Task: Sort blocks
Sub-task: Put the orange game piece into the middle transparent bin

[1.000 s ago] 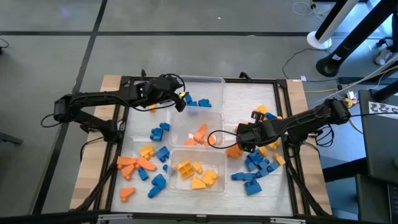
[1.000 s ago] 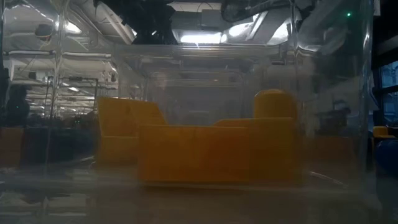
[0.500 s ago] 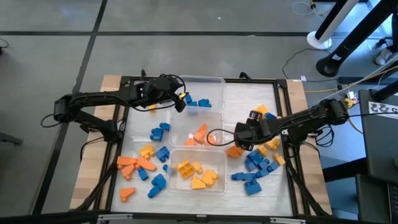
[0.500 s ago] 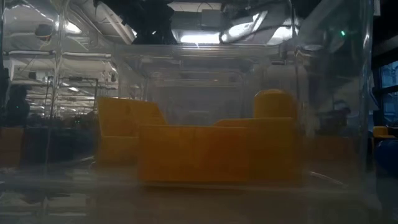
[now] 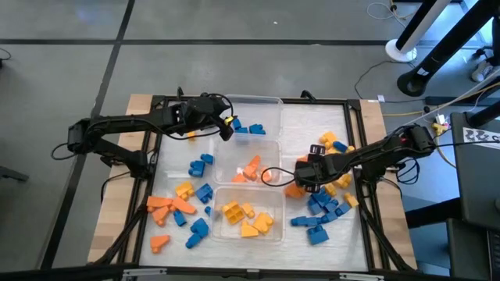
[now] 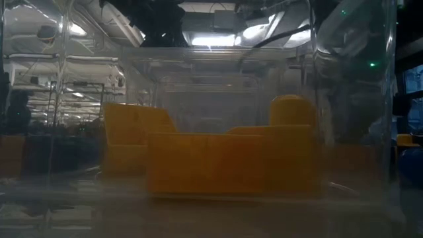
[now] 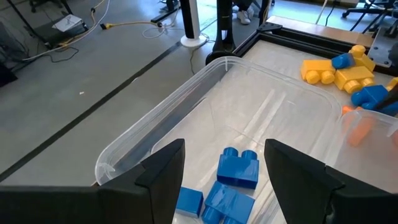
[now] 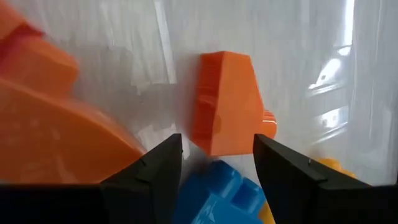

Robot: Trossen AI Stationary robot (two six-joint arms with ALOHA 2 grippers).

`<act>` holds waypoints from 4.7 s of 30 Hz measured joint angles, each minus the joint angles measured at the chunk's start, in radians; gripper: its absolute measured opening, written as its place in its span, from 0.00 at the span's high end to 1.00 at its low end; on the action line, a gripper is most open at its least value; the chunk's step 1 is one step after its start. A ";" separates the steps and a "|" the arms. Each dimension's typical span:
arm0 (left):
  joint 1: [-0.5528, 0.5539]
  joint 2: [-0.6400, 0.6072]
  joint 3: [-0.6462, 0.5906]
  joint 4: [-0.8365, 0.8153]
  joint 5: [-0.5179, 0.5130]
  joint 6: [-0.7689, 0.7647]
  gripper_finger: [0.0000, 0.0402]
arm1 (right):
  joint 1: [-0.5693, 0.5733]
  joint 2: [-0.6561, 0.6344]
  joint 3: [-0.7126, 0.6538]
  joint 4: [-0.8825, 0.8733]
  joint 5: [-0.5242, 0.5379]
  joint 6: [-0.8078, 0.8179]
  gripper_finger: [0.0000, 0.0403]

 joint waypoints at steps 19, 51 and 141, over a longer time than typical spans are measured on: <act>0.000 0.000 0.000 -0.002 0.000 -0.001 0.48 | 0.000 0.206 0.005 0.034 0.160 0.026 0.51; 0.000 0.000 0.000 -0.025 0.000 0.000 0.48 | -0.021 0.261 0.030 0.024 0.227 0.078 0.94; -0.206 -0.331 -0.250 -0.766 0.408 -0.525 0.48 | -0.146 -0.032 0.159 0.860 -0.254 -0.213 0.69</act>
